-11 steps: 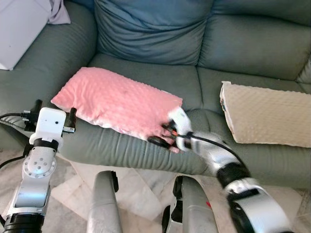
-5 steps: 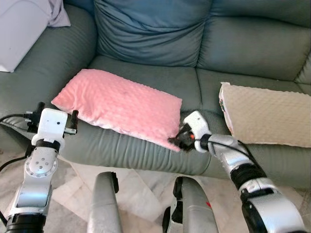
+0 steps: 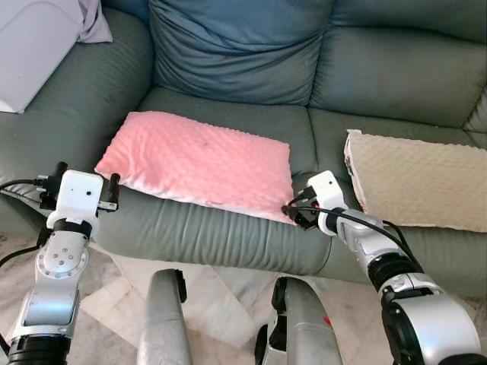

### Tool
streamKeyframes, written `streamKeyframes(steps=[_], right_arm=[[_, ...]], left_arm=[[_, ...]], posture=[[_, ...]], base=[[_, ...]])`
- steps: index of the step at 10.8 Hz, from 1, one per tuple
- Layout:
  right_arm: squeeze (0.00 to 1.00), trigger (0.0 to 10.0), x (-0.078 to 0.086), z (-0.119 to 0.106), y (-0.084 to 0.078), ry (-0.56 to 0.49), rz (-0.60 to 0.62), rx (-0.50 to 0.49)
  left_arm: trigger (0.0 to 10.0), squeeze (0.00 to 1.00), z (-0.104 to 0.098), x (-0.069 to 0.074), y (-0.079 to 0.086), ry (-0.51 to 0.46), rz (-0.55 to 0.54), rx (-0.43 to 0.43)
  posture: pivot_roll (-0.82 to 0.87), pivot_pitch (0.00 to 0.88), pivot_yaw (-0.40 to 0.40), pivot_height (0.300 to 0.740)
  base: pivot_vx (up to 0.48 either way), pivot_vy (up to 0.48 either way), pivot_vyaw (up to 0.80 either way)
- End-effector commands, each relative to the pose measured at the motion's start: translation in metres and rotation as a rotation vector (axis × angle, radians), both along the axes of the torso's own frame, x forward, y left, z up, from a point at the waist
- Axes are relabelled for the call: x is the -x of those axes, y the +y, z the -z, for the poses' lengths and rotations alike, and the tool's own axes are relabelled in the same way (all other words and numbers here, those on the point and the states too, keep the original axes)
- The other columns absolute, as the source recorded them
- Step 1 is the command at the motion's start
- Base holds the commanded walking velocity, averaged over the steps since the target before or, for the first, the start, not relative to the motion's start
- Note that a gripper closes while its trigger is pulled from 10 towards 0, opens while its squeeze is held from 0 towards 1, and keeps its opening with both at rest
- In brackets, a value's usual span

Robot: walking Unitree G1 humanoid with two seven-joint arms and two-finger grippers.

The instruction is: Move the pillow to the sofa

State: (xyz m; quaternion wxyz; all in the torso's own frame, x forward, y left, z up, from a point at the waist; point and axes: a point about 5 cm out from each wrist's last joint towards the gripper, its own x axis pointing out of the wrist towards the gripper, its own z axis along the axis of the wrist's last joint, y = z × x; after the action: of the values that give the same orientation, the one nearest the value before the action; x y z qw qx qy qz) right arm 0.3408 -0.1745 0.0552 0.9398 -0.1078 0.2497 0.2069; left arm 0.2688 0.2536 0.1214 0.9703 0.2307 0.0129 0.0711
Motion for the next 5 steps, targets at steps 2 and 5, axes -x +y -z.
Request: streamKeyframes(steps=[2,5], right_arm=[[1.0,10.0,-0.0021,-0.0017,-0.0134,-0.008,0.079,0.009],[1.0,10.0,-0.0002,0.0024,-0.0196,0.006,0.113,0.064]], left_arm=[[10.0,0.0,-0.0027,0.0008,0.0039,0.001,-0.005,-0.01],[10.0,0.0,-0.0034,-0.0027,0.0031,-0.004,-0.006,-0.011]], posture=[[0.1,0.099,-0.057,0.597],[0.1,0.086,-0.057,0.597]], base=[[0.0,0.0,0.0],[0.0,0.0,0.0]])
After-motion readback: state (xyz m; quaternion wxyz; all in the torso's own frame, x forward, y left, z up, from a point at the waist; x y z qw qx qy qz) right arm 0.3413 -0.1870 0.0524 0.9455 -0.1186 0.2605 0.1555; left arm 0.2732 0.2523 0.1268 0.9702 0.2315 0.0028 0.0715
